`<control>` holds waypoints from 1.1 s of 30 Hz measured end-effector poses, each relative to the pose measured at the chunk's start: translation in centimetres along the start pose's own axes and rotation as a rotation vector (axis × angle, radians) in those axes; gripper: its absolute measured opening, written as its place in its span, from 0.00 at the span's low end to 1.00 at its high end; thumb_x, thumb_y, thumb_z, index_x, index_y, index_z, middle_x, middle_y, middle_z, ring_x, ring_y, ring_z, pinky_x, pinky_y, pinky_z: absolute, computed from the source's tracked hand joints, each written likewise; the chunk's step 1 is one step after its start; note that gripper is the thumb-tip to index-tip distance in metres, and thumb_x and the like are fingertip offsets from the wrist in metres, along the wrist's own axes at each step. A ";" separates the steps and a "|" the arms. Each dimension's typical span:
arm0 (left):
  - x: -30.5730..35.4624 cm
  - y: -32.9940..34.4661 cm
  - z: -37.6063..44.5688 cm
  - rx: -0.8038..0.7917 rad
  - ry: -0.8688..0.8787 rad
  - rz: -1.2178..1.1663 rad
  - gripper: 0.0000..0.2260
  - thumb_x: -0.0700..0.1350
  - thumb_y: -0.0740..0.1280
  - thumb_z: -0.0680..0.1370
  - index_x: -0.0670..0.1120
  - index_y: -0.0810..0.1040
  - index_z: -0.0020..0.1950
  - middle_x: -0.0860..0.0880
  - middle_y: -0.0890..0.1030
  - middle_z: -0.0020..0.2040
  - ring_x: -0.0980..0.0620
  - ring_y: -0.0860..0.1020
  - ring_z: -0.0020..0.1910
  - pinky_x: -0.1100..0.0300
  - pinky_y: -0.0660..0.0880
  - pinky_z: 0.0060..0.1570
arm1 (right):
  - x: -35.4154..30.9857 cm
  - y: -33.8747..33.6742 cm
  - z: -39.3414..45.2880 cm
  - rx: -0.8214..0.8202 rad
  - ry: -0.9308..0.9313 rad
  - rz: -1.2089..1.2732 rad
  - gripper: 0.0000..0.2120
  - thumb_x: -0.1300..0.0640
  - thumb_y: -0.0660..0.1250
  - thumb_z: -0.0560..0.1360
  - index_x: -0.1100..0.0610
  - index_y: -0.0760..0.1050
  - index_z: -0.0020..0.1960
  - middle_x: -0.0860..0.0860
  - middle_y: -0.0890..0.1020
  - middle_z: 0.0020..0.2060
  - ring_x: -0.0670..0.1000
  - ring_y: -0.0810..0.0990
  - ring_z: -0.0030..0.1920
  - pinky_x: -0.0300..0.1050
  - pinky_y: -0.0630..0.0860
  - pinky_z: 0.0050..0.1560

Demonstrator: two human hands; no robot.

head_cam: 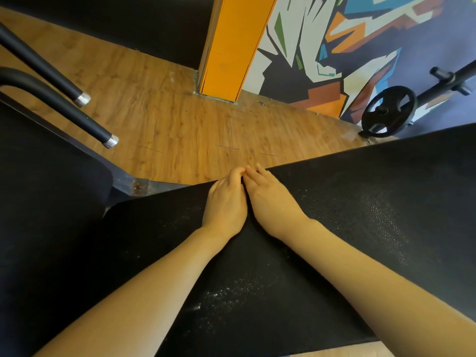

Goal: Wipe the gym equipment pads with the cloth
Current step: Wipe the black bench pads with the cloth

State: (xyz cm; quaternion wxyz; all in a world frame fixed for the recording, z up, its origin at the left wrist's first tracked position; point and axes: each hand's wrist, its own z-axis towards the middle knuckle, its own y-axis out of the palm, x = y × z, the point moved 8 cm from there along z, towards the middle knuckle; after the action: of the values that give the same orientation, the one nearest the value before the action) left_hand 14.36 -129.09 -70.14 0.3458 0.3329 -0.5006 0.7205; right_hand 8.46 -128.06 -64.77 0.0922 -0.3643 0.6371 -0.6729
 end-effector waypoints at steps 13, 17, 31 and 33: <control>-1.2 0.5 -1.0 -0.094 0.015 0.255 0.20 0.49 0.52 0.84 0.53 0.60 0.77 0.53 0.60 0.77 0.55 0.55 0.77 0.47 0.47 0.76 | 0.9 0.4 -3.3 0.038 0.031 0.017 0.25 0.62 0.57 0.79 0.65 0.59 0.75 0.60 0.60 0.75 0.62 0.55 0.76 0.51 0.50 0.74; -1.1 0.1 -1.1 -0.053 0.012 0.238 0.19 0.47 0.54 0.84 0.53 0.63 0.76 0.53 0.63 0.76 0.56 0.58 0.75 0.47 0.49 0.75 | 2.2 0.3 -1.9 0.013 0.098 0.077 0.25 0.61 0.51 0.82 0.61 0.50 0.78 0.56 0.51 0.78 0.58 0.45 0.77 0.48 0.43 0.75; -1.2 0.2 -0.9 -0.032 0.013 0.235 0.18 0.47 0.54 0.83 0.52 0.66 0.74 0.54 0.67 0.74 0.55 0.62 0.73 0.47 0.53 0.74 | 6.5 0.7 -0.7 0.046 0.150 0.111 0.23 0.64 0.52 0.82 0.62 0.55 0.76 0.57 0.56 0.77 0.60 0.50 0.77 0.51 0.47 0.76; -1.2 0.2 -1.0 -0.036 0.015 0.228 0.19 0.47 0.54 0.83 0.52 0.66 0.74 0.54 0.67 0.74 0.55 0.62 0.73 0.48 0.53 0.74 | 6.1 0.9 -4.0 0.015 0.098 0.145 0.25 0.63 0.52 0.82 0.59 0.52 0.78 0.54 0.52 0.77 0.57 0.47 0.77 0.48 0.44 0.75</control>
State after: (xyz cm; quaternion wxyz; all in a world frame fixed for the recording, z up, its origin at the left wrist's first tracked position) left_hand 14.71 -128.39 -71.49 0.2711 0.2619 -0.5456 0.7484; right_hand 1.33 -128.61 -62.98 0.1120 -0.2833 0.6605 -0.6862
